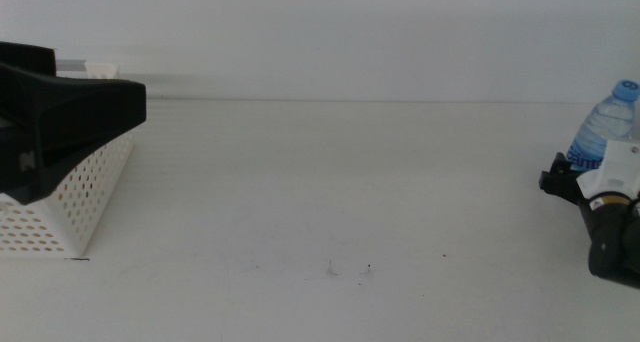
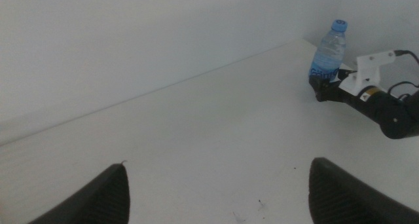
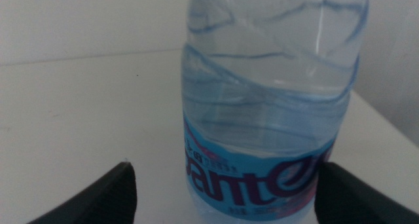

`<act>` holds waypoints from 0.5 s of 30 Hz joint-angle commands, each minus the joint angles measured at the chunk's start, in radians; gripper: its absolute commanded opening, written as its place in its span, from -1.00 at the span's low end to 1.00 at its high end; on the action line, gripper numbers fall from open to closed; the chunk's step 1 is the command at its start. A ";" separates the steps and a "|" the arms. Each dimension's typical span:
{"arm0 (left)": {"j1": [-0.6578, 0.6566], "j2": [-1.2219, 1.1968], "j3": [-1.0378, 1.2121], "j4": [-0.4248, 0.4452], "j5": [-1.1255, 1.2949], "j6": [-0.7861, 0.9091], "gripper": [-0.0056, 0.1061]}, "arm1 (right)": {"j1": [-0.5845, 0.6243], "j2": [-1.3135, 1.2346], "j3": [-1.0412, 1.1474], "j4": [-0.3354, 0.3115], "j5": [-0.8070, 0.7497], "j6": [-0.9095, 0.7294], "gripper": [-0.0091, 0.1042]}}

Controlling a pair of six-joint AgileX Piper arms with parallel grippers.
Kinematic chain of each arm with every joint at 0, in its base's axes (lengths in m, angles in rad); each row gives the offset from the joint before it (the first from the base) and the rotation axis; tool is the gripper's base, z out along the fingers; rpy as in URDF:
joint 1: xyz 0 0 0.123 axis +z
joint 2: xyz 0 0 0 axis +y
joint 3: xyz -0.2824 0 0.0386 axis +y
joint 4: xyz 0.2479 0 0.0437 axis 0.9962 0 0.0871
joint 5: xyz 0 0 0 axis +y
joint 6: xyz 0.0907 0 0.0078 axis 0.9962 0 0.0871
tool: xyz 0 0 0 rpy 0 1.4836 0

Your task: Use arms to grab the bottles and put them into the dustbin to the left of the table.

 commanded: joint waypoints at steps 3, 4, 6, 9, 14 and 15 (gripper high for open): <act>-0.002 -0.002 -0.001 0.000 -0.014 -0.010 0.78 | -0.005 0.024 -0.067 0.022 0.061 -0.016 0.76; -0.002 -0.002 -0.001 0.000 -0.014 -0.010 0.78 | -0.005 0.024 -0.069 0.029 0.063 -0.016 0.76; -0.002 -0.002 -0.001 0.000 -0.014 -0.010 0.78 | -0.005 0.024 -0.069 0.058 0.063 -0.031 0.76; -0.002 -0.002 -0.001 0.000 -0.014 -0.010 0.78 | -0.005 0.024 -0.069 0.108 0.063 -0.090 0.76; -0.002 -0.002 -0.001 0.000 -0.014 -0.010 0.78 | -0.005 0.024 -0.069 0.104 0.063 -0.111 0.76; -0.002 -0.002 -0.001 0.000 -0.014 -0.010 0.78 | -0.005 0.024 -0.072 0.111 0.063 -0.111 0.76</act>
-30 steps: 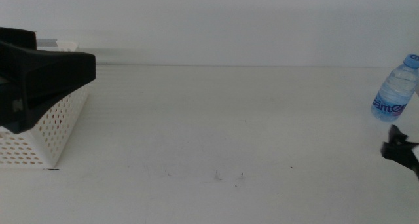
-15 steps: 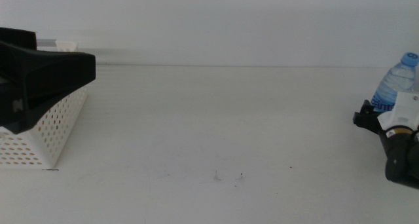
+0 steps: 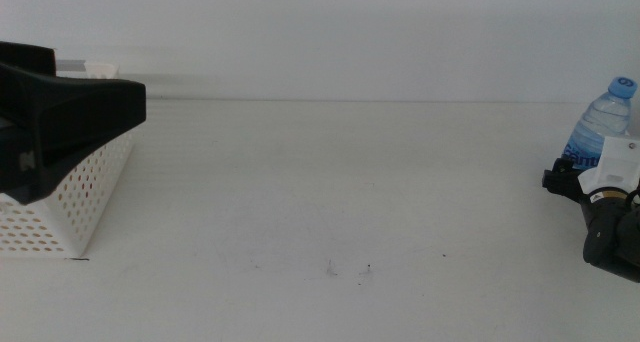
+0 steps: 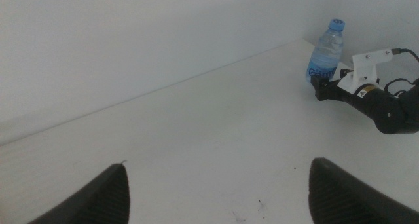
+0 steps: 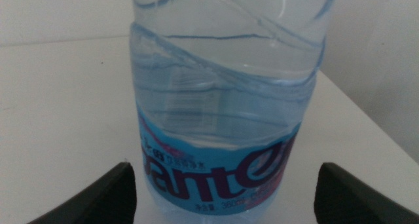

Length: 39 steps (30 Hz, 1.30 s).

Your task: Use arms to grab the bottles and put them into the dustbin to the left of the table.

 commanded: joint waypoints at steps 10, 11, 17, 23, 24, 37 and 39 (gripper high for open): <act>-0.002 -0.002 -0.001 -0.001 -0.014 -0.010 0.78 | -0.055 0.038 -0.105 -0.046 0.046 -0.006 0.76; -0.002 -0.002 -0.001 -0.001 -0.014 -0.010 0.78 | -0.060 0.046 -0.126 -0.054 0.063 -0.004 0.76; -0.002 -0.002 -0.001 -0.001 -0.014 -0.010 0.78 | -0.064 0.088 -0.211 -0.047 0.110 -0.029 0.08; -0.002 -0.002 -0.001 -0.001 -0.014 -0.010 0.78 | -0.017 -0.004 -0.221 -0.298 0.244 0.018 -0.83; -0.002 -0.002 -0.001 -0.001 -0.014 -0.010 0.78 | 0.012 -0.030 -0.234 -0.376 0.272 0.065 -0.83; -0.002 -0.002 -0.001 -0.001 -0.014 -0.010 0.78 | 0.438 0.130 -0.644 -0.972 0.370 0.629 -0.88; -0.002 -0.002 -0.001 -0.001 -0.014 -0.010 0.78 | 0.472 0.172 -0.676 -0.972 0.372 0.629 -0.88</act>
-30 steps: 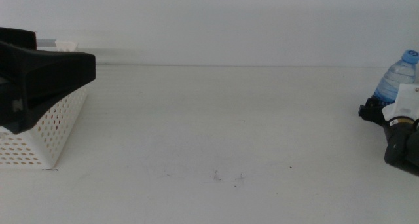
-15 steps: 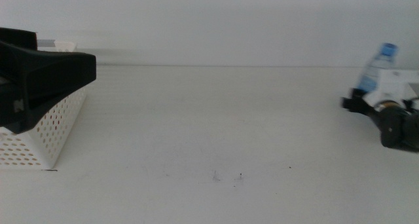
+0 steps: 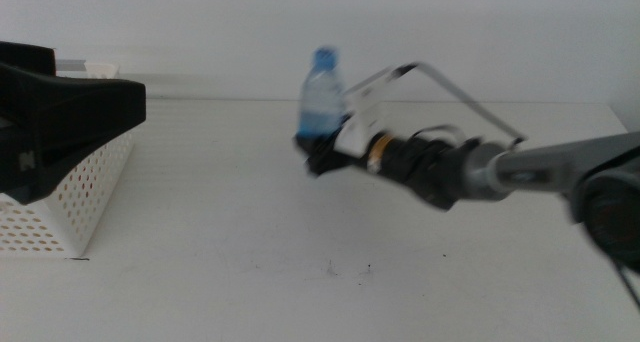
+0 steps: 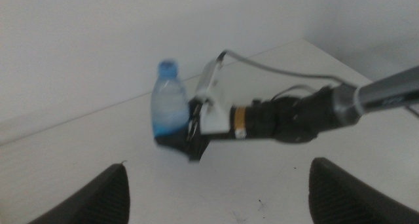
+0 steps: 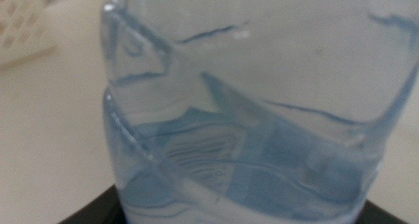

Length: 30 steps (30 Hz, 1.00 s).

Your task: Use arms to grab the bottles and put them into the dustbin to the left of the table.

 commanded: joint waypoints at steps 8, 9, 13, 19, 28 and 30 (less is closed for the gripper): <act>-0.002 -0.002 -0.001 -0.001 -0.014 -0.010 0.78 | 0.067 0.104 -0.092 0.001 -0.013 0.003 -0.74; -0.002 -0.002 -0.001 -0.001 -0.014 -0.010 0.78 | 0.067 0.104 -0.092 -0.006 -0.009 0.003 -0.61; -0.002 -0.002 -0.001 -0.001 -0.014 -0.010 0.78 | 0.068 0.104 -0.092 -0.008 -0.010 0.030 0.31; -0.002 -0.002 -0.001 -0.001 -0.014 -0.010 0.78 | 0.068 0.099 -0.089 -0.074 -0.013 0.155 0.63; -0.002 -0.002 -0.001 -0.001 -0.014 -0.010 0.78 | 0.066 -0.440 0.508 -0.055 0.065 0.226 0.63; -0.002 -0.002 -0.001 -0.001 -0.014 -0.010 0.78 | 0.066 -0.620 0.598 -0.006 0.192 0.245 0.63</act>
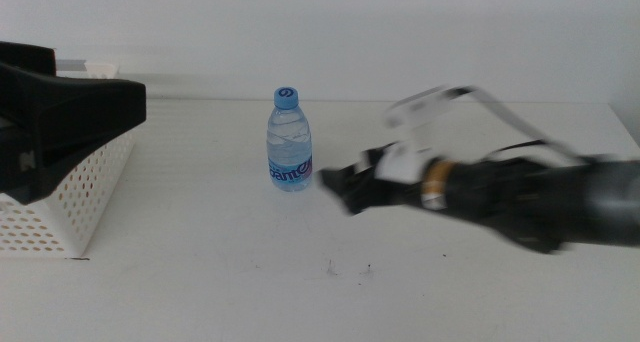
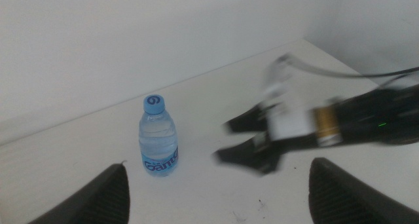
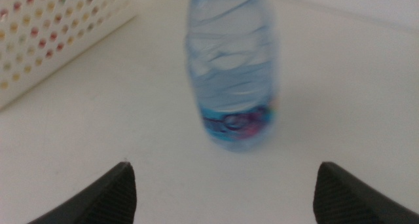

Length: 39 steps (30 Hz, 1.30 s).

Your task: Use arms to grab the bottles and put them into the dustbin to the left of the table.

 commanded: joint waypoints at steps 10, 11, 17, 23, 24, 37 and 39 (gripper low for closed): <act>-0.002 -0.002 -0.001 -0.001 -0.014 -0.010 0.78 | 0.018 -0.699 -0.206 0.805 1.021 -0.837 0.53; -0.002 -0.002 -0.001 -0.001 -0.014 -0.010 0.78 | 0.018 -0.710 -0.252 0.805 1.077 -0.837 0.53; -0.002 -0.002 -0.001 -0.001 -0.014 -0.010 0.78 | 0.018 -0.717 -0.368 0.807 1.231 -0.828 0.53; -0.002 -0.002 -0.001 -0.001 -0.014 -0.012 0.78 | 0.018 -0.717 -0.368 0.809 1.226 -0.828 0.53; -0.002 -0.002 -0.001 -0.001 -0.014 -0.012 0.78 | 0.018 -0.717 -0.368 0.809 1.226 -0.828 0.53; -0.004 0.011 -0.010 0.149 -0.167 -0.018 0.78 | 0.018 -0.717 -0.368 0.814 1.226 -0.828 0.53; -0.033 0.034 0.027 0.198 -0.221 -0.041 0.78 | 0.018 -0.717 -0.368 0.814 1.226 -0.828 0.53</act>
